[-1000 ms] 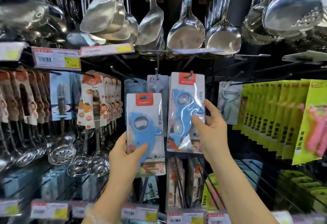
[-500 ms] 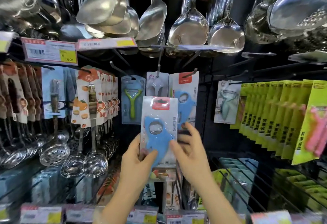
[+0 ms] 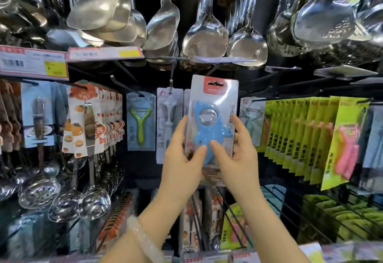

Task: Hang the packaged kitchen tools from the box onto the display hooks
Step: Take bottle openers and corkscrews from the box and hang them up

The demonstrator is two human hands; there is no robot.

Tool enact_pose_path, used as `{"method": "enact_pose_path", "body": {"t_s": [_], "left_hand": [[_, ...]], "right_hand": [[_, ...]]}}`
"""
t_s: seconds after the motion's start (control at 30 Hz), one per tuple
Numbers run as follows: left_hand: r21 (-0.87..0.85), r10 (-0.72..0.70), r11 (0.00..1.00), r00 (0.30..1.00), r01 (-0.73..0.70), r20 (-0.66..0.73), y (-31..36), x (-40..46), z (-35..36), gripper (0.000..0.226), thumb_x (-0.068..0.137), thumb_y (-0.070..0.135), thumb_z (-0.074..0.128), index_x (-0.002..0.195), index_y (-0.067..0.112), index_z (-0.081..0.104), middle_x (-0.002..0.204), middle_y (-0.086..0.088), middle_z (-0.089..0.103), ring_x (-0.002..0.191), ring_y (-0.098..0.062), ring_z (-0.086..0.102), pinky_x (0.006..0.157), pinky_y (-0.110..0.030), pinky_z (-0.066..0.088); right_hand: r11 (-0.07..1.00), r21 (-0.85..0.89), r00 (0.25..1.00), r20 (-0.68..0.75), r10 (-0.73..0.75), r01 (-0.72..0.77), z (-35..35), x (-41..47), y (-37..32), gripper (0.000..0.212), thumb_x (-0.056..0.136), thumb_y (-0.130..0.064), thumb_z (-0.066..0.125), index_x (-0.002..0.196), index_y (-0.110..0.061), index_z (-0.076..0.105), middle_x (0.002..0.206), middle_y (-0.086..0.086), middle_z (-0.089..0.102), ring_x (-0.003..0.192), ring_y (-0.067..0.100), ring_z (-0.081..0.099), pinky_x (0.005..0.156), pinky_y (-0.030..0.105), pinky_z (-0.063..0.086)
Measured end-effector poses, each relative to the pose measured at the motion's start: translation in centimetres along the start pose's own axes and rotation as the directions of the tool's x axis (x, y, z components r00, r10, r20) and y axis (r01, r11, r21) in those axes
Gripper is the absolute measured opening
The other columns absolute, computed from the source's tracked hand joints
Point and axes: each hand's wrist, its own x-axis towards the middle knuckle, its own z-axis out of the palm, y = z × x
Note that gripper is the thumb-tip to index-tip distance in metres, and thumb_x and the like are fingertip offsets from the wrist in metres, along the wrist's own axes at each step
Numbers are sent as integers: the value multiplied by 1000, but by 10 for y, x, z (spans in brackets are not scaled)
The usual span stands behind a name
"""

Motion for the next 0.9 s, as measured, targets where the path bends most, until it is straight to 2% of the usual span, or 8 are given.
{"method": "enact_pose_path", "body": {"t_s": [0.1,0.27,0.37,0.43,0.5,0.6,0.73,0.9], "left_hand": [[20,-13,1000,1000,14,-14,1,5,2,70,89,0,59,145,30,31,139,-4,52,127,-15,51,106,-42,43],[23,-32,999,999,32,-17,2,-2,4,70,90,2,58,146,32,29,142,0,49,128,-14,50,106,-42,43],[57,-20,998,999,21,-25,4,-5,5,68,90,2,58,137,43,30,138,0,52,124,-13,54,103,-39,46],[77,-22,997,999,24,-30,4,-5,5,68,90,3,59,139,41,31,137,0,54,122,-13,55,103,-39,47],[81,-35,996,999,37,-27,2,-3,5,69,90,4,59,145,34,30,138,0,53,123,-13,54,102,-39,47],[100,-38,994,999,40,-26,3,-3,6,70,91,6,59,147,32,28,140,2,51,122,-9,55,100,-31,48],[99,-44,994,999,46,-28,6,-7,8,70,91,7,59,146,35,27,138,3,52,121,-8,55,99,-20,45],[88,-34,995,999,35,-20,11,-7,7,71,89,8,62,145,36,29,135,0,55,119,-13,57,102,-36,47]], "right_hand": [[999,-23,1000,15,23,-22,-2,6,-2,66,88,-11,64,141,-35,34,139,-9,48,128,7,47,105,35,44],[998,-51,998,47,42,-40,-5,2,-4,66,88,-13,63,142,-34,32,142,-14,43,130,0,41,108,26,38],[997,-54,996,53,66,-63,-5,0,-2,66,88,-13,64,143,-33,32,142,-12,45,131,3,42,110,35,38],[996,-59,996,54,73,-70,-5,1,-3,67,88,-13,64,143,-33,32,142,-11,45,131,3,42,110,36,38],[995,-68,995,60,80,-76,-6,3,-4,67,88,-12,63,144,-31,31,142,-11,45,130,2,42,109,28,39],[990,-127,994,79,74,-63,-8,4,-8,67,89,-12,62,145,-32,30,142,-18,41,128,-7,37,98,3,33],[982,-178,992,94,82,-64,-12,3,-12,67,89,-17,62,144,-37,28,136,-24,38,127,-9,35,95,6,29],[975,-212,990,104,90,-67,-21,4,-23,67,90,-18,62,145,-35,28,137,-27,35,125,-13,31,83,-8,28]]}}
